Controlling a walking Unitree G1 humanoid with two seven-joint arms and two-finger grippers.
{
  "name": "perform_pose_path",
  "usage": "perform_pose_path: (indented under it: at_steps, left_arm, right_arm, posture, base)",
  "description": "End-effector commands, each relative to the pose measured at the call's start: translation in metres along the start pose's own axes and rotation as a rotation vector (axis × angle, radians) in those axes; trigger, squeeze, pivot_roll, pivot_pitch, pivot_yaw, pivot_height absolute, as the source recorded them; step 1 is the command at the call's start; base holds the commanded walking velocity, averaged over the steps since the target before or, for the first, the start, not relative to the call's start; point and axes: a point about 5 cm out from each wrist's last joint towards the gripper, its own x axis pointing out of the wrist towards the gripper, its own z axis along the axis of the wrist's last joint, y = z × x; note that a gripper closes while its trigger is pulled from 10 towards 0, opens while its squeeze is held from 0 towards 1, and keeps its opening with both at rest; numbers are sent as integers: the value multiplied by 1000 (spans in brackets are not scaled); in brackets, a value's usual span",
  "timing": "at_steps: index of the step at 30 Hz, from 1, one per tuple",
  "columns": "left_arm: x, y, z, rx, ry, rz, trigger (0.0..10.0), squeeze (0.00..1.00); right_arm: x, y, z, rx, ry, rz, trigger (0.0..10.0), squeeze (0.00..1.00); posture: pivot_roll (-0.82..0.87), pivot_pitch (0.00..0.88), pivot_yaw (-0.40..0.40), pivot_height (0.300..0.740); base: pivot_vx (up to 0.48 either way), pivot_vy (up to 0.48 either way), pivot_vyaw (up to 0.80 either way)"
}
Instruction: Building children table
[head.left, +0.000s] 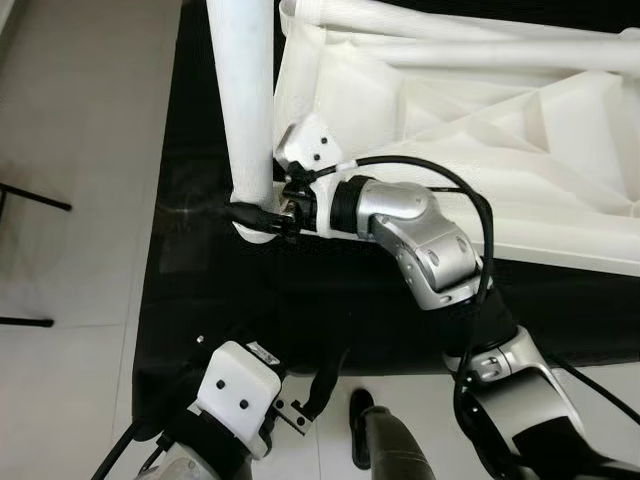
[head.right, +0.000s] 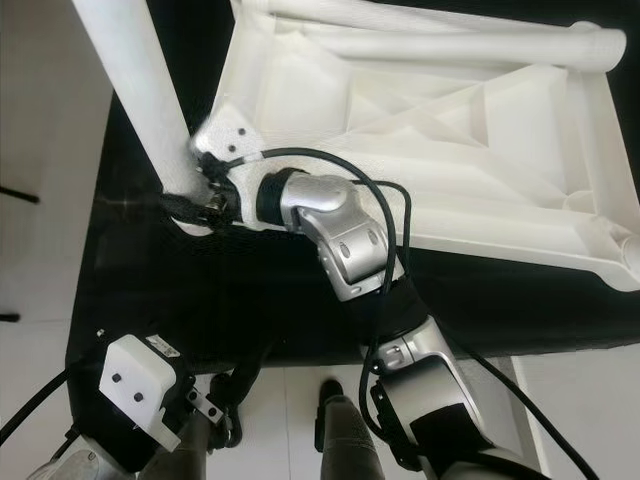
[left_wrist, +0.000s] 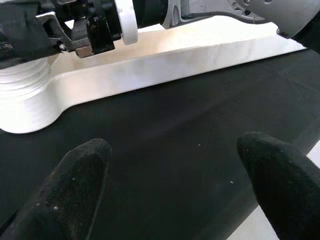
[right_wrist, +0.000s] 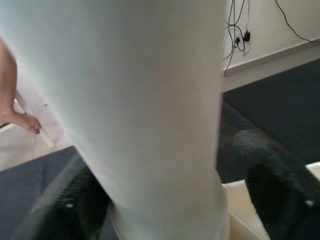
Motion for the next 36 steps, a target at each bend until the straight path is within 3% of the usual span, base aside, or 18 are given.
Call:
perform_pose_path:
  at_steps: [1,11,13,16,20,21,22,23,30,36]
  left_arm:
    - [-3,-3,-3,-9,20,4,10000,0]
    - [-3,-3,-4,-10,20,1,10000,0]
    - [-2,-3,-4,-10,19,1,10000,0]
    - [-1,-4,-4,-10,17,1,10000,0]
    - [-1,-4,-4,-10,15,3,10000,0]
    - [-1,-4,-4,-9,15,3,10000,0]
    - [-1,-4,-4,-9,15,3,10000,0]
    - [-1,-4,-4,-9,15,4,10000,0]
    - [-1,-4,-3,-8,13,6,10000,0]
    - [-1,-3,-4,-9,14,5,10000,0]
  right_arm:
    - [3,2,3,-15,-12,38,10000,0]
    - [3,-8,15,1,-81,119,10000,0]
    - [2,-11,19,-7,-108,167,10000,0]
    - [-1,-13,31,-56,-165,334,10000,0]
    - [1,-14,36,-83,-164,394,10000,0]
    - [2,-14,37,-89,-162,415,4980,0]
    - [2,-14,37,-89,-162,415,4980,0]
    - [4,-14,38,-93,-159,437,0,0]
    - [7,-16,37,-101,-143,478,0,0]
    - [5,-19,21,-85,-39,399,0,0]
  posture:
    - [-28,443,-62,740]
    - [-31,442,-61,740]
    - [-30,441,-63,740]
    - [-30,440,-64,740]
    - [-27,441,-66,740]
    - [-27,441,-66,740]
    - [-27,441,-66,740]
    - [-27,441,-66,740]
    - [-28,442,-67,740]
    - [-45,439,-67,740]
  base:
    - [0,0,0]
    - [0,0,0]
    - [0,0,0]
    - [0,0,0]
    - [0,0,0]
    - [0,0,0]
    - [0,0,0]
    - [0,0,0]
    - [0,0,0]
    - [0,0,0]
